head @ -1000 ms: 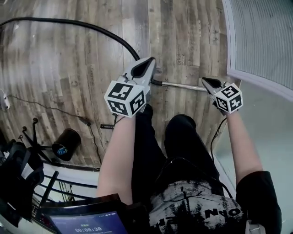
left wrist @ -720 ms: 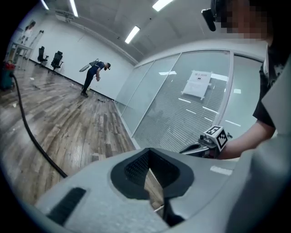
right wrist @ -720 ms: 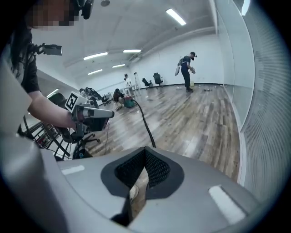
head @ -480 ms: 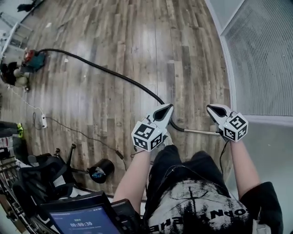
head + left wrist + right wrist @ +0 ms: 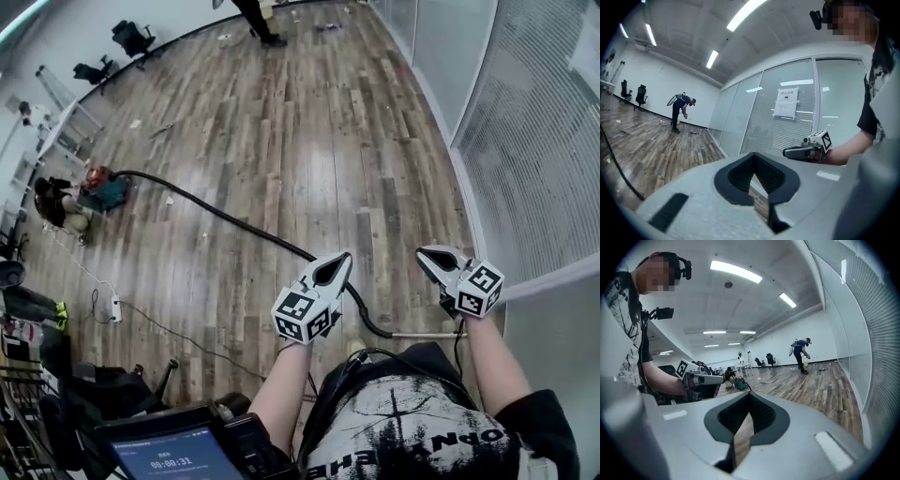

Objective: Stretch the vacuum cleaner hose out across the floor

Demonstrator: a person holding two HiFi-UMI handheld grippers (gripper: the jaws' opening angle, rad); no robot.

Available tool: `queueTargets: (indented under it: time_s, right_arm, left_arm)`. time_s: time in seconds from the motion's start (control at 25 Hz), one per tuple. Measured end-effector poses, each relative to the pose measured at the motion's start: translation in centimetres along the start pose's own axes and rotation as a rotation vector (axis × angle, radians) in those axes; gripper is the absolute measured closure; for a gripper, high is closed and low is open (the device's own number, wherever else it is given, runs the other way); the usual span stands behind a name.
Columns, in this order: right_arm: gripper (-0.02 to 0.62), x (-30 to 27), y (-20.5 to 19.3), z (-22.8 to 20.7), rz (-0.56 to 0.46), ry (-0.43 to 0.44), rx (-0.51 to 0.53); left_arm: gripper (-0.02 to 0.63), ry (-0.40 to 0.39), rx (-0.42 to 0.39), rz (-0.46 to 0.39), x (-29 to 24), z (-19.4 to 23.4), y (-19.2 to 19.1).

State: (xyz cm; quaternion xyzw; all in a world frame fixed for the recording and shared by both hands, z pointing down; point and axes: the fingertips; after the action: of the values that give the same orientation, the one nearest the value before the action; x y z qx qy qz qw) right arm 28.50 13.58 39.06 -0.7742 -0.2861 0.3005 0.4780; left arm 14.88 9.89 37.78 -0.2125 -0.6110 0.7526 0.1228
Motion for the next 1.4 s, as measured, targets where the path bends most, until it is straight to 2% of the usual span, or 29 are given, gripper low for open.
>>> queueTargets:
  time_s: [0.2, 0.32, 0.44, 0.56, 0.84, 1.2, 1.4]
  right_arm:
    - [0.589, 1.4, 3.1, 0.4, -0.069, 0.015, 0.033]
    - [0.589, 1.6, 5.1, 2.4, -0.104, 0.078, 0.072]
    - [0.589, 2.6, 7.3, 4.6, -0.164, 0.152, 0.103]
    - [0.589, 3.4, 8.9, 5.0, -0.195, 0.193, 0.123]
    - [0.589, 8.3, 9.0, 4.4, -0.128, 0.342, 0.123]
    - [0.589, 12.1, 7.9, 4.2, -0.046, 0.428, 0.171]
    - [0.589, 13.1, 7.5, 3.9, -0.032, 0.453, 0.185]
  left_arm:
    - [0.606, -0.003, -0.084, -0.014, -0.1, -1.0, 2.5]
    - [0.606, 0.03, -0.132, -0.035, 1.2, -2.2, 4.9]
    - [0.606, 0.069, -0.154, -0.047, 2.1, -3.9, 6.4]
    - [0.606, 0.106, -0.158, -0.052, 1.8, -5.3, 7.1]
    - [0.606, 0.213, -0.146, -0.087, -0.6, -11.5, 8.0]
    - [0.606, 0.302, -0.085, -0.119, -2.1, -16.5, 7.4]
    - [0.606, 0.348, -0.071, -0.115, -2.4, -17.8, 7.1]
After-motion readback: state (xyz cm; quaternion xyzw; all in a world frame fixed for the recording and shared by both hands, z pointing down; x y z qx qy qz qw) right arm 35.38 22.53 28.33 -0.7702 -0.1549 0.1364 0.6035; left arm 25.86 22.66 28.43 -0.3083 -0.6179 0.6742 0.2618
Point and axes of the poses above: the fingertips, and each gripper's own axes: x backward along the fingers, z to its left, y out of its top, and after that the axes turned 7 degrees about -x, right-handed
